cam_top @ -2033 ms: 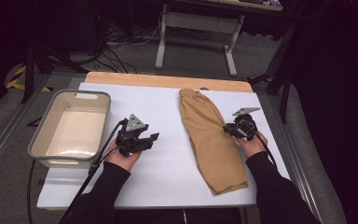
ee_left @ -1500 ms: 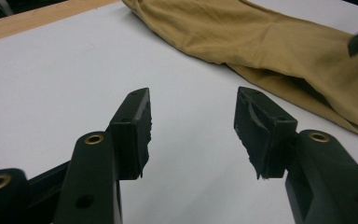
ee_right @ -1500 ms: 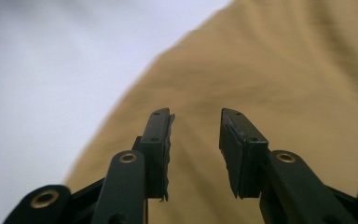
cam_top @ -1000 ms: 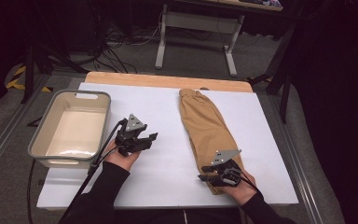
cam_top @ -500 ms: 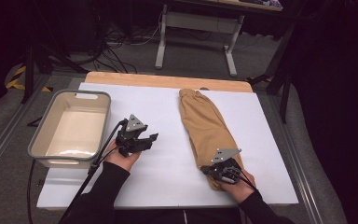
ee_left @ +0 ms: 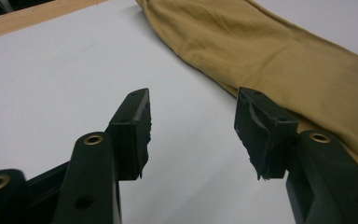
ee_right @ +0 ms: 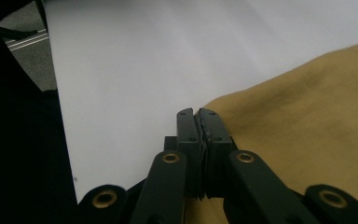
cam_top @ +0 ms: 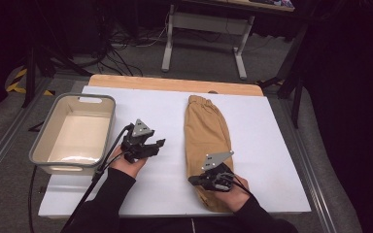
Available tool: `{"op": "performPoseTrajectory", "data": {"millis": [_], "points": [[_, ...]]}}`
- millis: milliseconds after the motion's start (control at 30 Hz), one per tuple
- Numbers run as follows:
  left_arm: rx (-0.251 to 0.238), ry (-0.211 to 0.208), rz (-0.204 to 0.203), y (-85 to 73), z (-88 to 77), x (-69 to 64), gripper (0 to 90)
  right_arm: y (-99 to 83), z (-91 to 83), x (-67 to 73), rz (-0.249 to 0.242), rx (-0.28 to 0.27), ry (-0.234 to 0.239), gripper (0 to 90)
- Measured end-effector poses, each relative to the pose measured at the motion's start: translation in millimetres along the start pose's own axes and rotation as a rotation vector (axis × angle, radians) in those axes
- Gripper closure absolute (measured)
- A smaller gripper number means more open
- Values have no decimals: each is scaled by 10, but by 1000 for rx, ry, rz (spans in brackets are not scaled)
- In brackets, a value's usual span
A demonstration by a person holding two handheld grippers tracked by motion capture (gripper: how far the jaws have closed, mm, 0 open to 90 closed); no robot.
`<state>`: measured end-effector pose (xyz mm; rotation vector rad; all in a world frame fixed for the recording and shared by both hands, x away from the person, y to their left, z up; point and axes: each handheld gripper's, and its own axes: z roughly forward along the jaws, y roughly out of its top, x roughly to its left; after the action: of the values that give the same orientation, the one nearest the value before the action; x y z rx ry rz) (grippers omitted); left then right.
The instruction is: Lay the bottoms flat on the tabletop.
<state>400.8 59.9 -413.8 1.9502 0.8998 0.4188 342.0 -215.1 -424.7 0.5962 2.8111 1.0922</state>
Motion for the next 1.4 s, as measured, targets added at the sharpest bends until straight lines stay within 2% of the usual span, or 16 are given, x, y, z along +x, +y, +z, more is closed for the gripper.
{"op": "performPoseTrajectory", "data": {"millis": [100,133,200,233,300,367,500,600,633,767,833,967,1033,1133,1267,1400], "points": [[-2,-4,-1,5,-4,6,468,37,93,35,-11,12,61,847],[-3,-7,0,5,-2,9,468,34,92,44,-15,-1,75,822],[-2,-21,3,6,10,6,464,29,44,27,-12,-37,105,719],[1,-31,-1,9,19,-8,457,27,0,8,-10,-61,103,662],[1,-52,6,22,41,-32,451,18,-104,-54,-10,-98,71,631],[5,-70,16,49,66,-59,441,0,-206,-162,10,-115,19,593],[11,-97,29,94,139,-114,431,-62,-384,-436,44,-136,-135,593],[19,-116,35,127,200,-153,431,-124,-477,-641,87,-140,-239,601],[23,-126,34,138,218,-165,430,-138,-491,-685,98,-145,-256,602],[60,-155,52,184,317,-205,434,-195,-520,-906,149,-151,-297,576],[74,-168,54,197,360,-225,433,-212,-516,-997,157,-153,-287,562],[90,-172,56,227,428,-224,434,-224,-520,-1109,165,-144,-326,560],[92,-177,40,238,466,-219,445,-235,-519,-1167,175,-142,-341,549],[110,-168,39,263,527,-204,461,-264,-503,-1268,196,-142,-333,508],[133,-161,20,282,618,-190,461,-295,-486,-1376,219,-134,-361,510],[152,-149,19,280,694,-185,469,-293,-450,-1474,231,-125,-385,520]]}}
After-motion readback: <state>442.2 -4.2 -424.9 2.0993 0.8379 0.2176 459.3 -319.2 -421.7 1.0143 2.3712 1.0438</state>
